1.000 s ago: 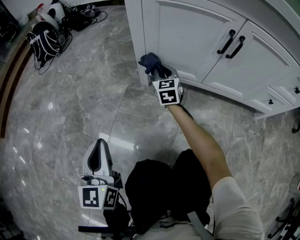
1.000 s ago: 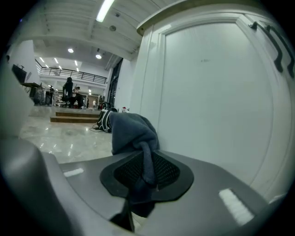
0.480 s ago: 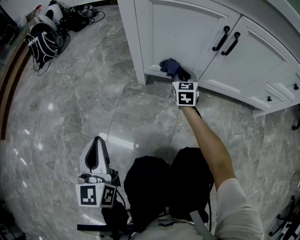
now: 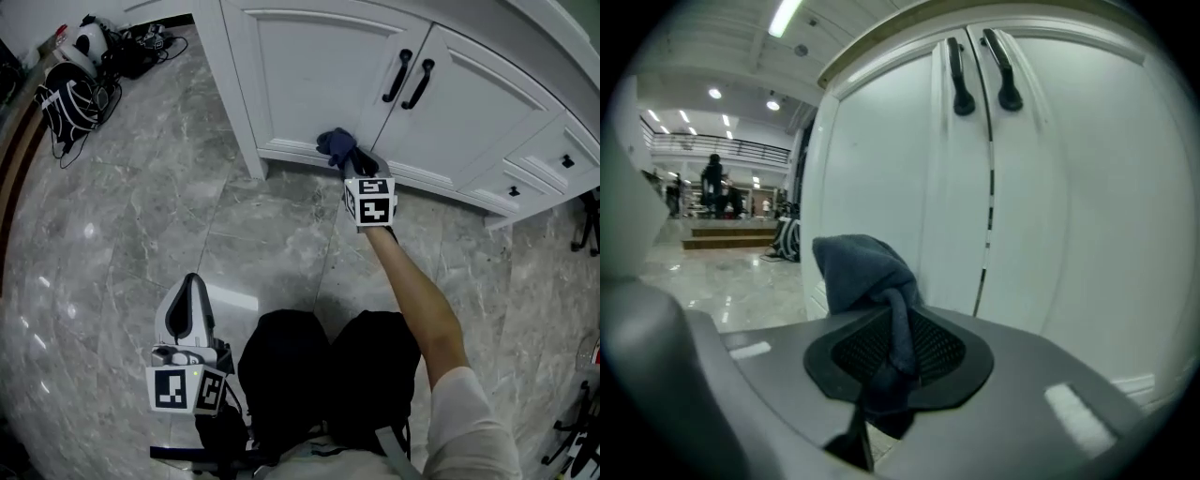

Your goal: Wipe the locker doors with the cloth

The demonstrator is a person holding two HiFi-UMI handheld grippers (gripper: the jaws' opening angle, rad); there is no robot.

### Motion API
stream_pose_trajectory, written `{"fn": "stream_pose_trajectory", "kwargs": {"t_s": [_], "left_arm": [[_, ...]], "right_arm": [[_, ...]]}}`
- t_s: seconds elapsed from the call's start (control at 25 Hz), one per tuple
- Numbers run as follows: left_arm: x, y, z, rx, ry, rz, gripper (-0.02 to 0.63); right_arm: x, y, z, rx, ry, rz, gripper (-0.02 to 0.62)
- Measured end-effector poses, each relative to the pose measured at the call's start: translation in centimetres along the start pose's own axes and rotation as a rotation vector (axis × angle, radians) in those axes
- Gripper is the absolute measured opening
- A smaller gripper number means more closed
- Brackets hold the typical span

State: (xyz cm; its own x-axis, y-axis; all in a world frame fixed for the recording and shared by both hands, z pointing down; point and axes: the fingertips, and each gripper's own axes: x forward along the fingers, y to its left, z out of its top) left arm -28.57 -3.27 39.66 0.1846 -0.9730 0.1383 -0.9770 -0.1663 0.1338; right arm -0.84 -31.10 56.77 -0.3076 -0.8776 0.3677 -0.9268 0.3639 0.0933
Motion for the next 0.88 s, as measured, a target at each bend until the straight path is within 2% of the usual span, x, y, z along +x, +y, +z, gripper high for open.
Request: {"fn": "stream_pose_trajectory", "kwargs": {"t_s": [0.16,0.32,0.44,0.64,0.88], "left_arm": [[0.9,-1.7,-0.3,-0.005,0.003,-0.029,0.002],[3.1,-4.6,-0.7,-0.025,-0.006,-0.080,0.002],[4.1,-6.7,-1.0,-0.035,-0.006,-0.118,0.002],[4.2,-8.8,-0.8,-0.021,0.003,-0.149,0.002],[3.4,-8.5,0.6,0.023,0.002,-0.124,0.002]], "right_arm": [[-5.3,2.7,3.4,-0.096,-0.105,0.161,0.066],[-12.4,1.1,10.5,-0.143,-0.294,0.207,0.066],[-16.0,-2.2,15.5,-0.123,-0.402,0.162,0.066],[-18.1,-8.7,21.9,-0.059,-0.515,0.024,0.066],[-16.4,-12.8,25.1,0.066,-0.534,-0.095,0.066]]}}
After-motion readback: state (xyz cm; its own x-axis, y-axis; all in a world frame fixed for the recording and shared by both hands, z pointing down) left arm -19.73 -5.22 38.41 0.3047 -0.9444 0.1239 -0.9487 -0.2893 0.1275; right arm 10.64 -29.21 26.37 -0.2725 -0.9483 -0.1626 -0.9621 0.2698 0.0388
